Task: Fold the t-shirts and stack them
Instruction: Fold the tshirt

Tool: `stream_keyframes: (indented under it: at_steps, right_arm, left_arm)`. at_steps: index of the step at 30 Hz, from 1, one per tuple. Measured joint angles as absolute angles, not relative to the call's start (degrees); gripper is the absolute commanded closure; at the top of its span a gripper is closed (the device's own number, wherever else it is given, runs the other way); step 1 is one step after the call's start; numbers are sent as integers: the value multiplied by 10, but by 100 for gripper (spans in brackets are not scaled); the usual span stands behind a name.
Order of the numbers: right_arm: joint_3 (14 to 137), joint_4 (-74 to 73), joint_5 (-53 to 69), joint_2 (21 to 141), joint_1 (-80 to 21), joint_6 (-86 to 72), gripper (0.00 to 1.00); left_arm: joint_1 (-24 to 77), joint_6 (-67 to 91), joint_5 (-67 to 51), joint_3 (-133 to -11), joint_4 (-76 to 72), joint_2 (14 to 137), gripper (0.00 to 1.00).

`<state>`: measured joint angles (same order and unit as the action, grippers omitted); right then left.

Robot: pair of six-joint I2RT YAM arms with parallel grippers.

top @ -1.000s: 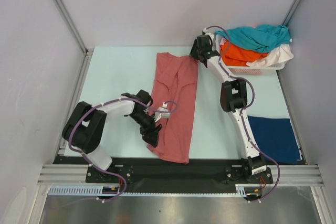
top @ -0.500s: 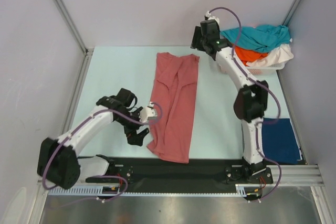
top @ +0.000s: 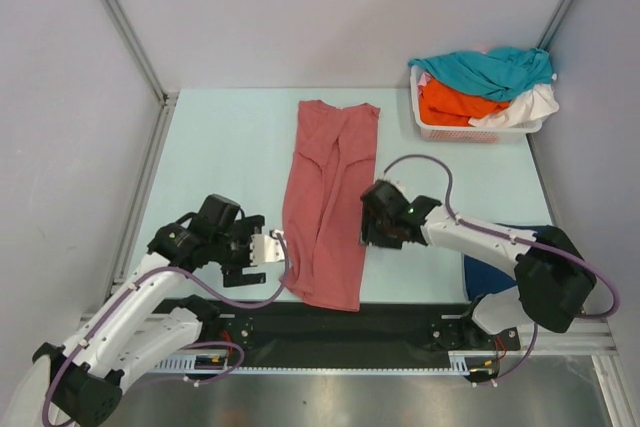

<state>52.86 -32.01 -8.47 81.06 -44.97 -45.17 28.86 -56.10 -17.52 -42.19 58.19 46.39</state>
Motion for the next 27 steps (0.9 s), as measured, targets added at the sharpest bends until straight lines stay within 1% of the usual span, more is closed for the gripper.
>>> stream_keyframes:
  at_steps: [2,3,5,7,9,10,12,14,15,16,19,21,25,26,27]
  right_arm:
    - [491,-316,-71,811,-475,-487,46]
    - [478,-313,-67,811,-485,-503,49]
    - [458,-295,-64,811,-498,-533,53]
    - [447,-276,-59,814,-504,-555,54]
    - [439,-250,-53,825,-507,-571,58]
    - [436,-239,-50,835,-507,-579,61]
    - [431,-224,-46,854,-508,-589,72]
    - [431,-213,-46,859,-508,-595,85]
    - [430,-212,-48,859,-508,-596,95]
    - [427,-213,-51,858,-507,-597,99]
    - [411,-206,-51,844,-497,-597,100]
    - [394,-207,-51,825,-482,-591,100]
    - [366,-221,-54,787,-449,-568,99]
    - [362,-224,-54,781,-442,-562,88]
    - [359,-225,-53,776,-436,-555,83]
  left_arm:
    - [299,-559,-170,-419,579,467,0]
    - [303,-555,-168,-419,576,472,0]
    - [306,-550,-166,-419,571,475,0]
    - [309,-545,-166,-419,566,474,0]
    - [312,-540,-166,-418,561,472,0]
    - [314,-539,-165,-417,558,470,1]
    - [316,-537,-164,-412,556,466,0]
    - [317,-534,-164,-408,556,461,0]
    - [318,-531,-164,-407,556,458,1]
    - [318,-529,-165,-407,556,456,1]
    - [326,-522,-162,-407,555,452,2]
    - [344,-513,-152,-403,546,454,6]
    - [418,-490,-113,-395,521,486,8]
    - [443,-488,-102,-395,512,499,7]
    - [462,-485,-97,-395,505,508,7]
